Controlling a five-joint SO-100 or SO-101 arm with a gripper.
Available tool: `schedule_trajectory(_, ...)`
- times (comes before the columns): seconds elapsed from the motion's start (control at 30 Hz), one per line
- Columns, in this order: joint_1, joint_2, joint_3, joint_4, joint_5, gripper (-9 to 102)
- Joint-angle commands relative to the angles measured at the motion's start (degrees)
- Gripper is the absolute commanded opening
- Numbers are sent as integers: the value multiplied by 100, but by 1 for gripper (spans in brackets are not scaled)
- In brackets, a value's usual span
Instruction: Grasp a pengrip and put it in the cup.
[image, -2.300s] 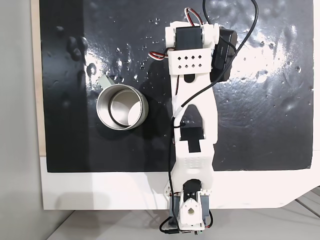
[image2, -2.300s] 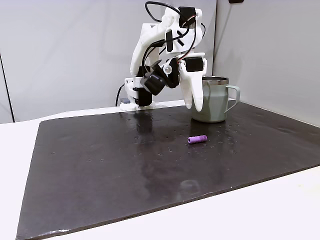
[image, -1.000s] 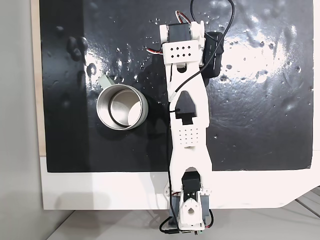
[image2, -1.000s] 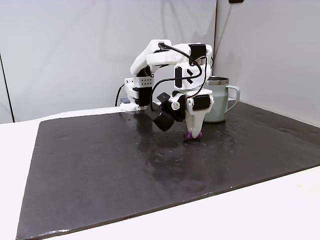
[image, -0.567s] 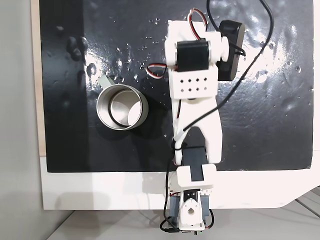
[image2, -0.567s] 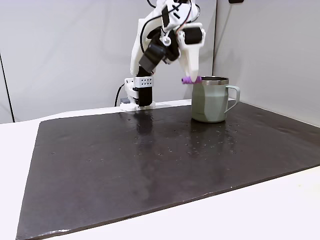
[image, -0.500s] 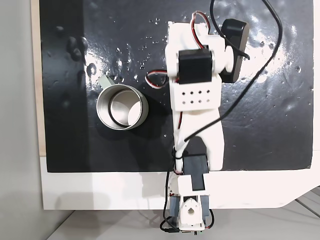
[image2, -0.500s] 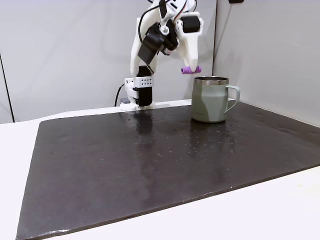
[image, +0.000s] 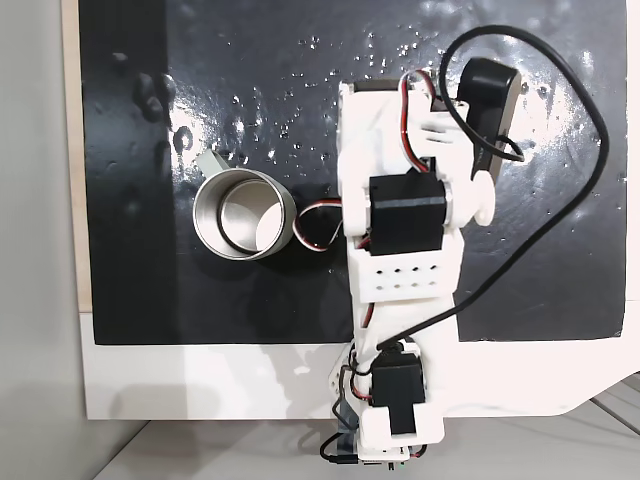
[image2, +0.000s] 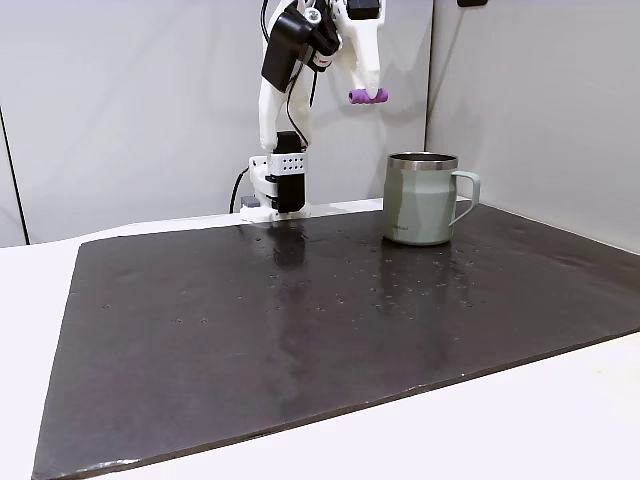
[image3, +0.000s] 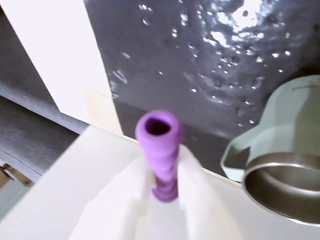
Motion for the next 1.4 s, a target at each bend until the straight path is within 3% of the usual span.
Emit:
schedule_trajectory(0.0,-624,545,281,35,-176,0)
schedule_trajectory(0.3,-2276,800,1310,44,-457,0)
schedule_trajectory(0.57,-3032,809,1529,53,-747,0)
schedule_trajectory(0.7,-3120,835,1582,53,-826,1)
schedule_trajectory(0.83,-3094,896,1591,53,-835,21)
schedule_trajectory(0.93,-3085,914,1591,53,-835,29)
schedule_trajectory(1.37,-3129,923,1617,53,-835,29)
